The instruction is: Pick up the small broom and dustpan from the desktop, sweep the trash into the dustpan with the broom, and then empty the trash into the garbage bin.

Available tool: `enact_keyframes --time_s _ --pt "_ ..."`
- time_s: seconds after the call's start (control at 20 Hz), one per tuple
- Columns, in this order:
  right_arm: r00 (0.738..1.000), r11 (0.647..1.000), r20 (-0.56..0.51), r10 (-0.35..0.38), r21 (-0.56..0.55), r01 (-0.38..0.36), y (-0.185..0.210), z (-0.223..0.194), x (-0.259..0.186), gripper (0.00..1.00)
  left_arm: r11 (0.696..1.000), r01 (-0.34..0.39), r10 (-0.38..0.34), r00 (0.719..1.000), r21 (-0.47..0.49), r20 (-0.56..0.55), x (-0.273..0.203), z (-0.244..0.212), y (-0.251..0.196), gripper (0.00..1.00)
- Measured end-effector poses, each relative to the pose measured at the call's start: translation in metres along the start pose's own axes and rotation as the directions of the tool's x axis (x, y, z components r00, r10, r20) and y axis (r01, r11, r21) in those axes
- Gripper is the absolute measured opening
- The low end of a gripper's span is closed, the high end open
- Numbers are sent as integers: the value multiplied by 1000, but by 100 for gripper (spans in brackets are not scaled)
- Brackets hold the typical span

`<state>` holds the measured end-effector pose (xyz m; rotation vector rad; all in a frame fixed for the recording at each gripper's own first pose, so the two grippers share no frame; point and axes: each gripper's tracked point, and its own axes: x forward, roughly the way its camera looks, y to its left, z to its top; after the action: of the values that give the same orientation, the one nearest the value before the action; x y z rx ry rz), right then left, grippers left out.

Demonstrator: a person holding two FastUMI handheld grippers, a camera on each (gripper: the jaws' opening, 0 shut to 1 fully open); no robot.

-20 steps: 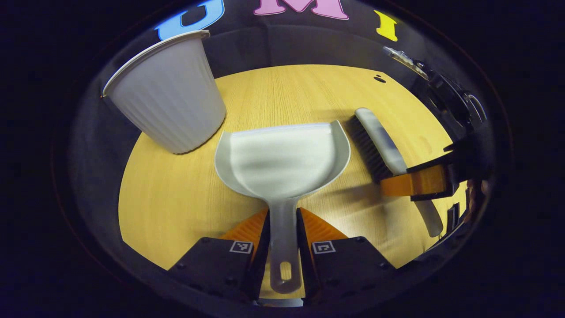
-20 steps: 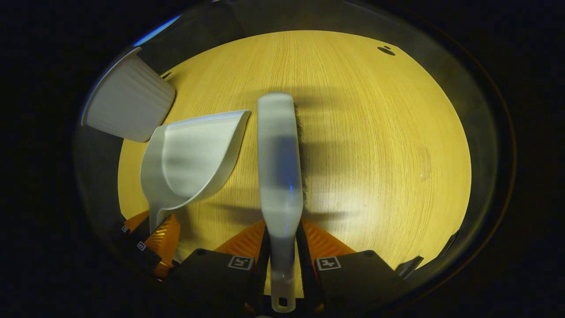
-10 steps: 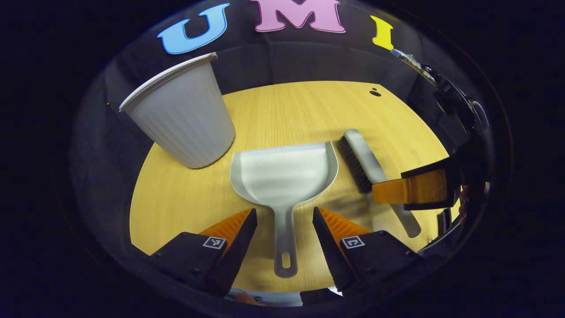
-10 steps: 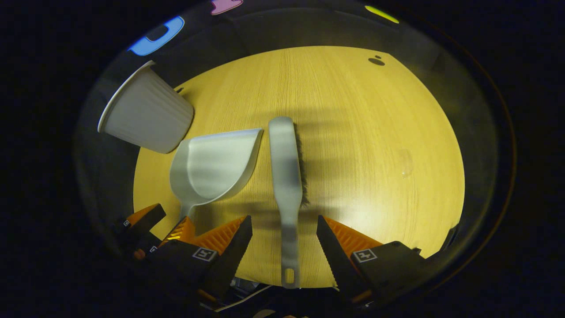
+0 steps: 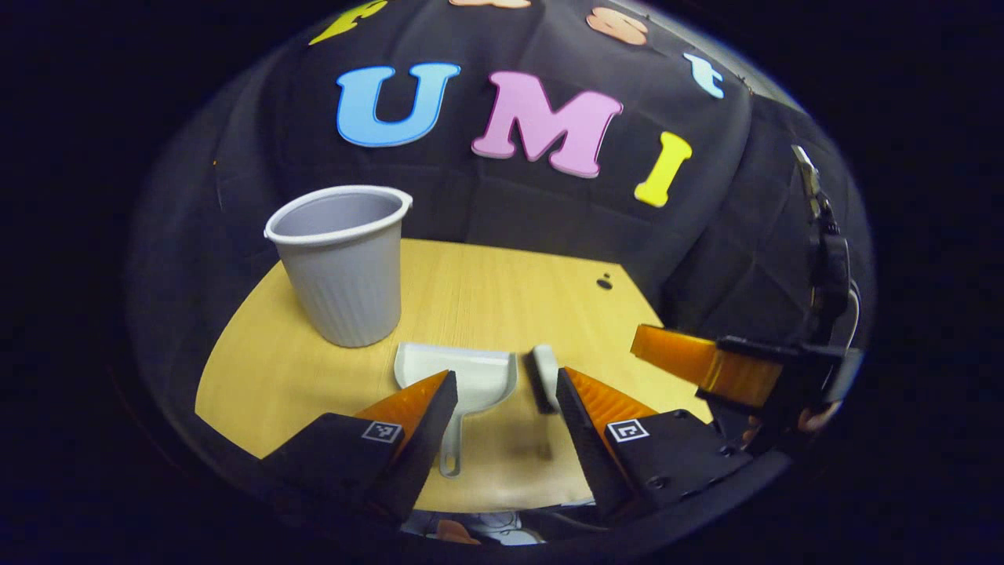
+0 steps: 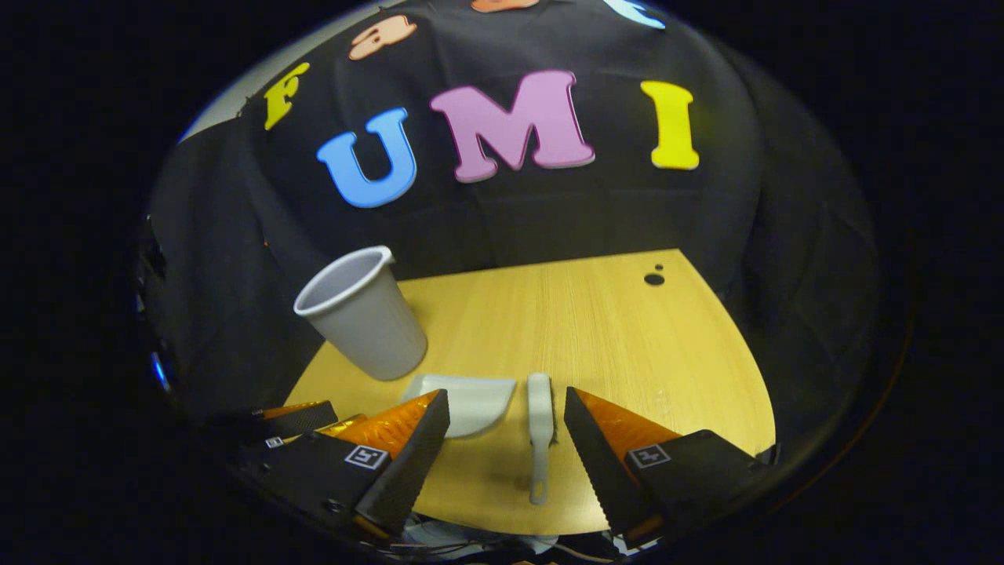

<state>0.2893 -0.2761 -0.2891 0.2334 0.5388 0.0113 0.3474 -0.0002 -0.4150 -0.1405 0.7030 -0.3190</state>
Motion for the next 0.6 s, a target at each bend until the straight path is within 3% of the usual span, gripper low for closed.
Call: enact_keyframes --time_s 0.1,0.15,0.35,0.4,0.5,0.6 --pt "993 996 115 30 -83 -20 9 29 -15 90 1000 -11 12 992 -5 122 -17 28 16 77" --pt "984 993 176 41 -118 -20 13 43 -28 95 999 -33 31 985 11 168 -26 36 24 77" --pt "900 982 419 116 -182 -43 49 107 -60 94 995 -80 60 962 66 268 -34 48 42 77" --pt "891 980 436 128 -191 -47 58 117 -58 94 994 -85 60 956 75 287 -40 55 40 77" --pt "901 976 401 164 -201 -88 72 110 -55 92 990 -112 73 933 90 351 -54 74 38 77" --pt "899 972 399 180 -213 -100 83 112 -52 91 979 -161 92 894 122 439 -65 92 40 77"
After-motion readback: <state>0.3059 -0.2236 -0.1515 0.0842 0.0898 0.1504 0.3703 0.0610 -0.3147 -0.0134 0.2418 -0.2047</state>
